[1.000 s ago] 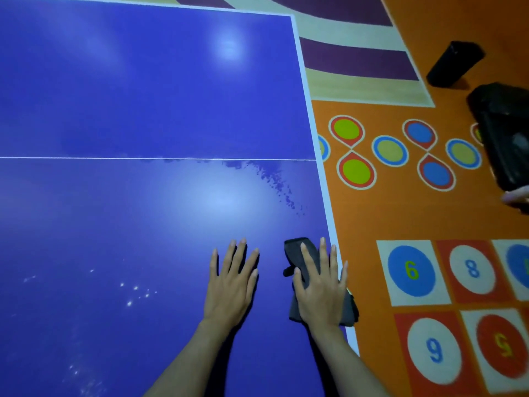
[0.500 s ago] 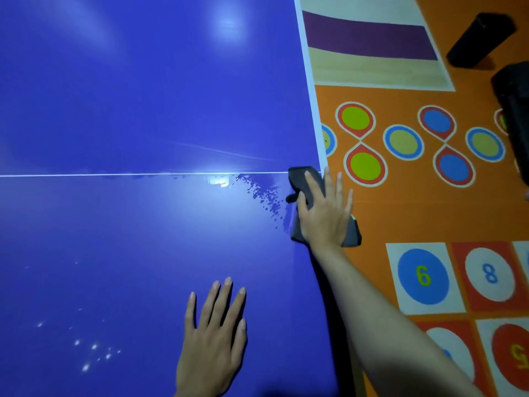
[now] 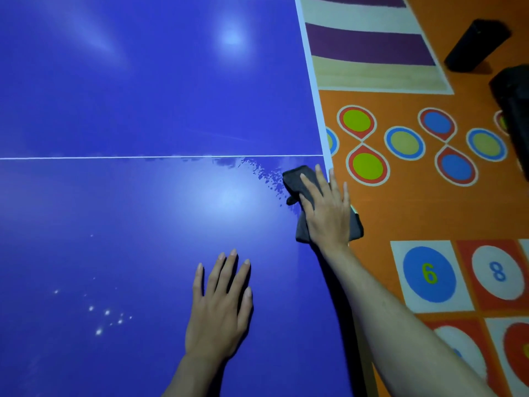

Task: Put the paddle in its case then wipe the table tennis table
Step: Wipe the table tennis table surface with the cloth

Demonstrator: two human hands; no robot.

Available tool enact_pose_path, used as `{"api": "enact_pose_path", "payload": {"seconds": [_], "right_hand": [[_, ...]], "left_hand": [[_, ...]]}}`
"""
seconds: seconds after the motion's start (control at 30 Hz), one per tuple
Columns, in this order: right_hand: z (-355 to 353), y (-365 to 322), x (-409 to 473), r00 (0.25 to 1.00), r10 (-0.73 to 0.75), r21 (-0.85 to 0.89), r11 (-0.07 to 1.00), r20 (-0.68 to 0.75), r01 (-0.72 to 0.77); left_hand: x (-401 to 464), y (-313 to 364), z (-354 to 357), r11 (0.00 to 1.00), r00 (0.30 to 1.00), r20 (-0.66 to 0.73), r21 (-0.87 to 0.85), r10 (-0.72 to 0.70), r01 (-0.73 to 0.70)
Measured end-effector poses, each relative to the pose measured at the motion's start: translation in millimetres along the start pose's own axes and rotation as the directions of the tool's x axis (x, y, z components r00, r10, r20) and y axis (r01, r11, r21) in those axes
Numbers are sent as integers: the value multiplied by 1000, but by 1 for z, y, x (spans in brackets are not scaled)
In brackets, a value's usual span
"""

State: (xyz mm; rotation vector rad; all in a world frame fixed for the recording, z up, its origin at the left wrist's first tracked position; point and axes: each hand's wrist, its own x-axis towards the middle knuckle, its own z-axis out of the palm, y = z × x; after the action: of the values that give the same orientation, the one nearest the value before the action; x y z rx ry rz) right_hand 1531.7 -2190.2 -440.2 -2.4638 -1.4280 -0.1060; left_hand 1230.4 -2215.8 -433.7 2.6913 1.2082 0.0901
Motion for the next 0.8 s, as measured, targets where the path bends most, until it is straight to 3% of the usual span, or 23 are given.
{"api": "enact_pose_path", "payload": {"seconds": [0.13, 0.27, 0.37, 0.43, 0.53, 0.63, 0.73, 0.8], "right_hand": [[-17, -6, -67, 999, 2, 75, 997, 34, -4], [-42, -18, -122, 982, 113, 305, 940, 149, -154], [-72, -21, -128, 935, 243, 512, 786, 258, -346], [-99, -19, -120, 898, 374, 617, 657, 233, -434], [-133, -7, -110, 844, 521, 739, 516, 131, -433], [-141, -15, -106, 891, 444, 732, 576, 93, -363], [-108, -37, -117, 919, 210, 642, 663, 333, -384], [-78, -48, -131, 884, 52, 481, 823, 465, -302]], "left_hand": [[0, 2, -4, 1000, 1000, -24, -13, 4, -4], [-5, 5, -6, 1000, 999, -33, 7, 1, -1], [-7, 5, -8, 1000, 999, -35, 23, 0, 0], [-6, 6, -9, 1000, 999, -40, 25, -8, 9], [-7, 7, -9, 1000, 999, -32, 27, -9, 10], [-7, 7, -8, 1000, 1000, -29, 20, -8, 8], [-7, 6, -6, 1000, 999, -41, 13, -4, 4], [-5, 6, -5, 1000, 999, -47, 10, -2, 2]]}}
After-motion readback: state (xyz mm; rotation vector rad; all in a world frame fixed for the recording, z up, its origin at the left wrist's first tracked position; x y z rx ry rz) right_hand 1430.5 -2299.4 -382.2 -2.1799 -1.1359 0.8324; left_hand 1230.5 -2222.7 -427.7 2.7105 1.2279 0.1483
